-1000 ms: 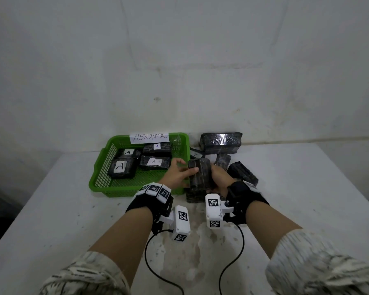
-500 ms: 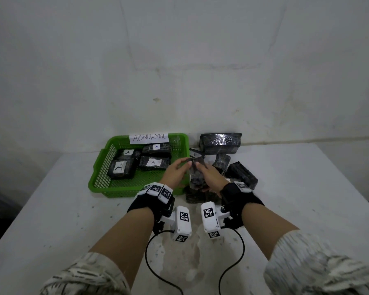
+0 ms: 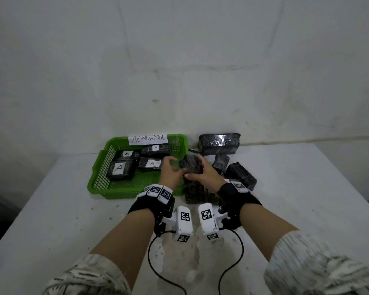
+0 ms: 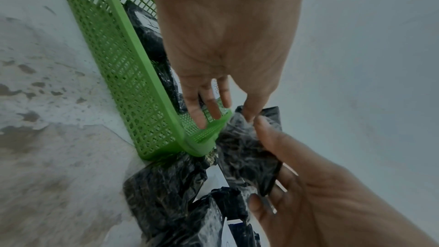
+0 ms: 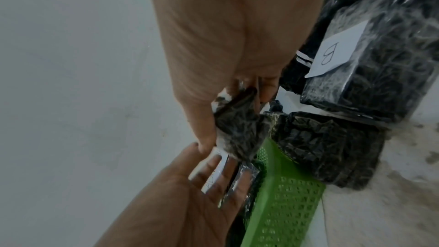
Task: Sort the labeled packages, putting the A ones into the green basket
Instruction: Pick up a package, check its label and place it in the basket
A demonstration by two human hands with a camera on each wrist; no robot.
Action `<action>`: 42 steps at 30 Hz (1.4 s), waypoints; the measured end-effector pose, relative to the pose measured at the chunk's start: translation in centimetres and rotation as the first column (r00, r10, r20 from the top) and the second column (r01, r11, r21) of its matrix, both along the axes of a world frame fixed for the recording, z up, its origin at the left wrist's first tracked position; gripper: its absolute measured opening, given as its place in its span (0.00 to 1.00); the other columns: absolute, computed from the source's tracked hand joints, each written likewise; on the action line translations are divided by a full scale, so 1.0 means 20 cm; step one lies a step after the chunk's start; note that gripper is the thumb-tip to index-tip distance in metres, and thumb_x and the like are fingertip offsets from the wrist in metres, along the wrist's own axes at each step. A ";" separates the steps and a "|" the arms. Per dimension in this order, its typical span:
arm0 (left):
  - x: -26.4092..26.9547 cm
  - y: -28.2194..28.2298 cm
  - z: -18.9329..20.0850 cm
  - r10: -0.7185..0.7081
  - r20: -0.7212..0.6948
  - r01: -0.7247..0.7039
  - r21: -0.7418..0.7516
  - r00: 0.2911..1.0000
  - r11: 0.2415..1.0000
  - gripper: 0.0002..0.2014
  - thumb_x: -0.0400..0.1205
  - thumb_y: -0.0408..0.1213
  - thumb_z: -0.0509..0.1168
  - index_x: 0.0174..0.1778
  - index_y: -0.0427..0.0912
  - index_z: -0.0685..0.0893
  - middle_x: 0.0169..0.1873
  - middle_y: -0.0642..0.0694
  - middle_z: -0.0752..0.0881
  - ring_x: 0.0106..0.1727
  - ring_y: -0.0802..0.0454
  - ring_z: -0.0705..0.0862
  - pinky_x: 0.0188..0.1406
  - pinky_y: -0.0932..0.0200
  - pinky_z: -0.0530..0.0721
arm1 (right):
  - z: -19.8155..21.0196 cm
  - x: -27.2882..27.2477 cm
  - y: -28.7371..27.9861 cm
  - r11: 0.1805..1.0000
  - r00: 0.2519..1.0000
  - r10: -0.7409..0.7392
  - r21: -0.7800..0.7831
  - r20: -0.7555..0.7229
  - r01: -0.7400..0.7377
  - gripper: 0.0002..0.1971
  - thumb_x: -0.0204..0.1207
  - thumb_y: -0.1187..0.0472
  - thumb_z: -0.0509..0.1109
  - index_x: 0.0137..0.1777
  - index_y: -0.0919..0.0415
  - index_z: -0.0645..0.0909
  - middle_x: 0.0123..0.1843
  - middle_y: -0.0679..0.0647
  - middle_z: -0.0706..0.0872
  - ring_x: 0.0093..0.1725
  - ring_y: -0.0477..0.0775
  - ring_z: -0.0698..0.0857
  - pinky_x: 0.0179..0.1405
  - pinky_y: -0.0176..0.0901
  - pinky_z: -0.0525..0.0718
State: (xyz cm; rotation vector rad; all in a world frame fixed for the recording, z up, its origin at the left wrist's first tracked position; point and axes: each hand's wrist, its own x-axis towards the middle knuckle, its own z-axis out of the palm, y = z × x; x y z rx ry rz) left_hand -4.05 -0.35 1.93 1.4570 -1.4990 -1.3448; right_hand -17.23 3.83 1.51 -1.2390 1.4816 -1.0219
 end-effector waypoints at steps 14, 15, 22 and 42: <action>0.02 0.04 0.05 0.007 -0.168 0.038 0.264 0.986 0.964 0.23 0.84 0.44 0.61 0.72 0.40 0.67 0.69 0.37 0.76 0.67 0.39 0.77 0.56 0.44 0.80 | 0.05 -0.01 -0.01 0.997 0.973 -0.070 0.003 0.222 0.071 0.09 0.81 0.71 0.62 0.54 0.67 0.84 0.35 0.54 0.89 0.24 0.45 0.86 0.27 0.35 0.84; 0.03 0.04 0.05 0.015 -0.163 0.031 0.271 0.986 0.962 0.24 0.84 0.44 0.60 0.75 0.40 0.65 0.70 0.36 0.75 0.68 0.38 0.76 0.53 0.46 0.80 | 0.05 -0.01 -0.01 0.993 0.968 -0.109 -0.013 0.226 0.115 0.07 0.81 0.70 0.64 0.51 0.67 0.83 0.31 0.54 0.87 0.20 0.45 0.83 0.23 0.34 0.81; 0.05 0.07 0.07 -0.030 -0.217 0.100 0.319 0.976 0.943 0.21 0.85 0.44 0.58 0.72 0.38 0.71 0.67 0.35 0.78 0.54 0.42 0.80 0.45 0.49 0.82 | -0.03 0.04 -0.01 0.995 0.995 -0.098 -0.023 0.032 0.099 0.14 0.76 0.55 0.73 0.60 0.53 0.77 0.44 0.47 0.81 0.48 0.52 0.83 0.39 0.38 0.80; 0.28 0.05 0.00 0.185 -0.415 -0.030 0.352 0.891 0.936 0.22 0.82 0.18 0.52 0.71 0.39 0.62 0.65 0.29 0.76 0.40 0.41 0.83 0.42 0.47 0.83 | -0.06 0.27 -0.02 0.981 0.977 -0.196 0.006 0.087 0.196 0.36 0.68 0.48 0.79 0.75 0.56 0.71 0.71 0.57 0.78 0.68 0.55 0.79 0.70 0.52 0.78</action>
